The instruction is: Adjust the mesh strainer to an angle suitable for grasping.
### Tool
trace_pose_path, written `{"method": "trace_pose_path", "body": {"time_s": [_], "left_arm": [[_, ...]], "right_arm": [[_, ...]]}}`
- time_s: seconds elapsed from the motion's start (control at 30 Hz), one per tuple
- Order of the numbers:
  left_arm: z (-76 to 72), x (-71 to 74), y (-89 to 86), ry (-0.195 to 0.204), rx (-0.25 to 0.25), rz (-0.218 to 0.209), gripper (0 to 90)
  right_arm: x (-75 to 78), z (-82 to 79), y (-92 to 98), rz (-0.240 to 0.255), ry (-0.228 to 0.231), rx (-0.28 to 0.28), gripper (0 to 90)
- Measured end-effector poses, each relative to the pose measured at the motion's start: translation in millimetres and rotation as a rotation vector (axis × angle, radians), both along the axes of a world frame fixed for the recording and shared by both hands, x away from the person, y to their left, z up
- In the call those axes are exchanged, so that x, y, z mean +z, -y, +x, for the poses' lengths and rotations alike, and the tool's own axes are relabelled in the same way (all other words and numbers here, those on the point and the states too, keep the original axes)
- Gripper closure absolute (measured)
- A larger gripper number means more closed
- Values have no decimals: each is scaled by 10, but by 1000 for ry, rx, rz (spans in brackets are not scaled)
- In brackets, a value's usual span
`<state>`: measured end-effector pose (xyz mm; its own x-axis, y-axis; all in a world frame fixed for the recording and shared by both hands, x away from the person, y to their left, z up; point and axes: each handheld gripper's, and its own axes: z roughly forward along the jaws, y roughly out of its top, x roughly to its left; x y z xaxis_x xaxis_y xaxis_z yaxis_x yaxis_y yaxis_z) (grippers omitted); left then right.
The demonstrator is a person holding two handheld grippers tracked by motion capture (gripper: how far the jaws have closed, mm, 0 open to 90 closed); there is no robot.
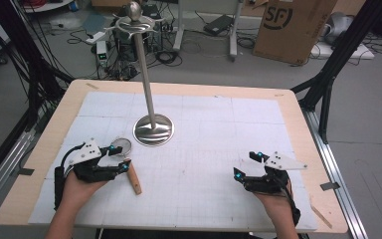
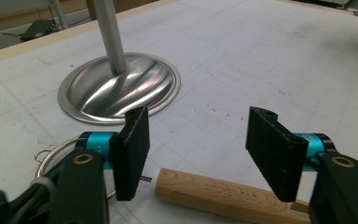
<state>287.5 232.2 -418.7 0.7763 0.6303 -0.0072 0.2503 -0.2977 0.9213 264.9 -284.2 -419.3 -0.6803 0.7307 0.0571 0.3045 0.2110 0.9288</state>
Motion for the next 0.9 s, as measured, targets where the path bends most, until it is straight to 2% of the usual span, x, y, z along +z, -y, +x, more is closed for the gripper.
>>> {"method": "trace_pose_path", "body": {"time_s": [0.1, 0.13, 0.17, 0.3, 0.47, 0.5, 0.53, 0.6, 0.7, 0.9], "left_arm": [[0, -7, 0, -7, -12, 9, 518], [-3, -12, 0, -9, -21, 11, 518], [-6, -15, 2, -8, -24, 17, 582], [-7, -38, -9, -34, -43, 34, 689], [-19, -64, -16, -58, -82, 102, 803], [-19, -64, -16, -58, -82, 102, 825], [-27, -72, -8, -67, -100, 129, 847], [-32, -76, -2, -73, -113, 157, 864], [-38, -82, 2, -80, -109, 164, 864], [-33, -107, 4, -93, -120, 188, 885]], "right_arm": [[-1, 0, 0, 0, 0, 0, 157], [-1, 0, 0, 0, 0, 0, 157], [-6, 1, -3, 1, -8, -1, 158], [-19, 6, -6, 5, -12, 0, 157], [-28, 12, -9, 0, -19, -1, 157], [-28, 13, -7, 1, -17, -1, 158], [-27, 14, -4, 2, -16, -1, 157], [-27, 13, -1, 4, -18, -1, 158], [-25, 15, -1, 20, -18, 3, 158], [-25, 16, 4, 23, -25, -1, 158]]}}
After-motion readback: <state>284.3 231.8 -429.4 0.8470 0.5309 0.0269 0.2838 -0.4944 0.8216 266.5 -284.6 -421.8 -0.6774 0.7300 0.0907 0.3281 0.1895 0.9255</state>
